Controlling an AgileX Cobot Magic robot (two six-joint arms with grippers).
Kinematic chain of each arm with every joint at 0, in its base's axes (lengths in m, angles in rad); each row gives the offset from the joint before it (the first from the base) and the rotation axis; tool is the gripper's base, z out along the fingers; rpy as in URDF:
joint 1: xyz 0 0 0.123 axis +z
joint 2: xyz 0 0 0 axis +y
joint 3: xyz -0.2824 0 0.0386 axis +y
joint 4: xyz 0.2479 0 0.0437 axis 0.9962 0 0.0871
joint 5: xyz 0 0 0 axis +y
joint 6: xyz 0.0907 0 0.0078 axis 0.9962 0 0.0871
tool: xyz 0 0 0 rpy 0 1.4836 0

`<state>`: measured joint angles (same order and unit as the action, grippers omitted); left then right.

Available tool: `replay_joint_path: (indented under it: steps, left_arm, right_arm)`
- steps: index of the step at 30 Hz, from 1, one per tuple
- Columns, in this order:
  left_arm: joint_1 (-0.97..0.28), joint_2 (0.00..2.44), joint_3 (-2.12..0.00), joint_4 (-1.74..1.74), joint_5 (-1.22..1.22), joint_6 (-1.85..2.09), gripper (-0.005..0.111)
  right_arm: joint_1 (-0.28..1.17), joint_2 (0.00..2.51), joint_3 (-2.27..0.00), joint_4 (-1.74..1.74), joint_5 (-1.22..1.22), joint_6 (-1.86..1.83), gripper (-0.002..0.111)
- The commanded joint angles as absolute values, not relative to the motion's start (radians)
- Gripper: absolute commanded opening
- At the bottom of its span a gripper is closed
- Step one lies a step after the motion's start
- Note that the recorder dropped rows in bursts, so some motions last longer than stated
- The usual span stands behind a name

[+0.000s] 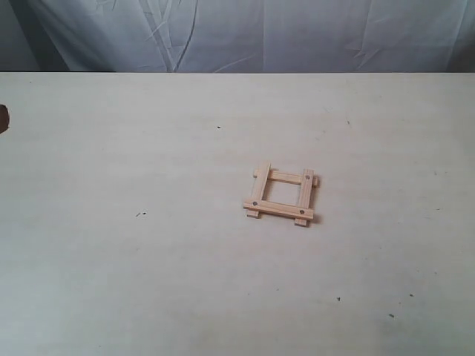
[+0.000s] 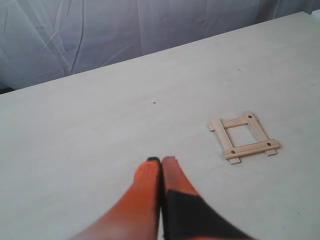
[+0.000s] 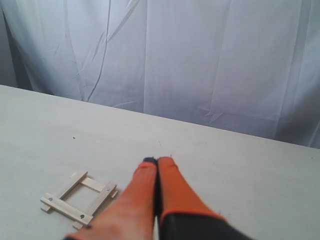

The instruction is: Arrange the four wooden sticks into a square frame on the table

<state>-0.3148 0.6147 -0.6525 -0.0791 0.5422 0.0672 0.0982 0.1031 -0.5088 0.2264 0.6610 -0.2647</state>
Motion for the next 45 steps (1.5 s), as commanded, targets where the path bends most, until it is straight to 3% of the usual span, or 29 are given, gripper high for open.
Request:
replay_joint_path:
  steps: [1, 9, 21, 32, 39, 45]
  left_arm:
    - [-0.31, 0.608, -0.646, -0.074, 0.539, 0.062, 0.0]
    - [-0.31, 0.608, -0.646, -0.074, 0.539, 0.062, 0.0]
    - [-0.31, 0.608, -0.646, -0.074, 0.539, 0.062, 0.0]
    - [-0.31, 0.608, -0.646, -0.074, 0.539, 0.062, 0.0]
    - [-0.31, 0.607, -0.646, -0.074, 0.541, 0.062, 0.0]
    - [-0.31, 0.607, -0.646, -0.07, 0.541, 0.062, 0.0]
  right_arm:
    - [0.1, 0.097, -0.504, 0.219, 0.651, -0.269, 0.0]
    - [0.08, 0.09, -0.485, 0.255, 0.645, -0.269, 0.0]
    - [-0.104, 0.01, -0.286, 0.154, 0.531, -0.132, 0.0]
    - [-0.105, 0.0, -0.175, -0.041, 0.466, 0.031, 0.0]
    - [-0.029, 0.0, -0.167, -0.05, 0.456, 0.031, 0.0]
    - [-0.029, 0.0, 0.0, -0.023, 0.371, 0.031, 0.0]
